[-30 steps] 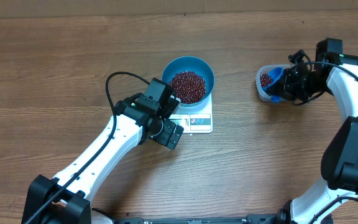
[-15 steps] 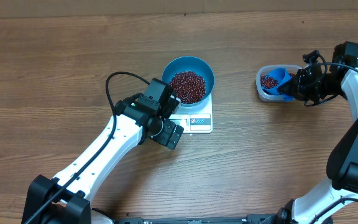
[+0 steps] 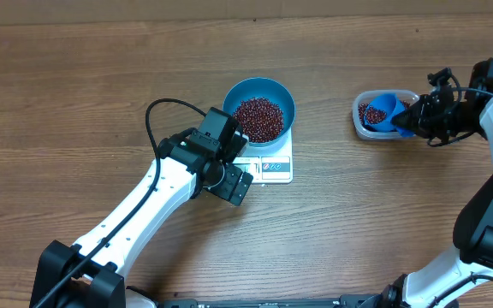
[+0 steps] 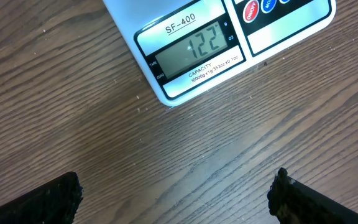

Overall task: Scoop item into bowl and weigh 150g on scale
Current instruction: 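Dig the scoop into the red beans again with right gripper, then lift the filled blue scoop and carry it over the teal bowl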

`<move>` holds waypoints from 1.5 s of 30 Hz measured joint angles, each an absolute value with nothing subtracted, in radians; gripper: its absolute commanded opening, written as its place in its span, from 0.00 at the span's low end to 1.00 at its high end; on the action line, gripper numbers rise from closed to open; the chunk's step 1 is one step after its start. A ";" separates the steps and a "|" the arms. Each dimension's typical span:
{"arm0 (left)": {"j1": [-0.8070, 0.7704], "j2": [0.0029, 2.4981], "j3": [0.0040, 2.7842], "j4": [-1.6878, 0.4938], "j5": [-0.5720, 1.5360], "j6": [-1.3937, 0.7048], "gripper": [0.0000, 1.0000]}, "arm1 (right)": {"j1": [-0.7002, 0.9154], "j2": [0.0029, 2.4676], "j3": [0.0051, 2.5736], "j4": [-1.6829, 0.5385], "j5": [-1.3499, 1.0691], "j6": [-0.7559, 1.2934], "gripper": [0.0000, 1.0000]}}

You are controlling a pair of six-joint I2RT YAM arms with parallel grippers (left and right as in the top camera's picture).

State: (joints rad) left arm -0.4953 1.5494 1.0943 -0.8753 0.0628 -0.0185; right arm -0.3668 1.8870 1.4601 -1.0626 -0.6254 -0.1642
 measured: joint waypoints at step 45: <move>-0.495 1.549 1.094 -0.875 0.063 -0.019 0.99 | -0.102 1.849 1.801 -1.357 -0.980 -0.361 0.04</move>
State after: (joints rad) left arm -0.4953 1.5494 1.0943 -0.8753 0.0628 -0.0185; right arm -0.1017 1.8488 1.8008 -1.3575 -0.9802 -0.3607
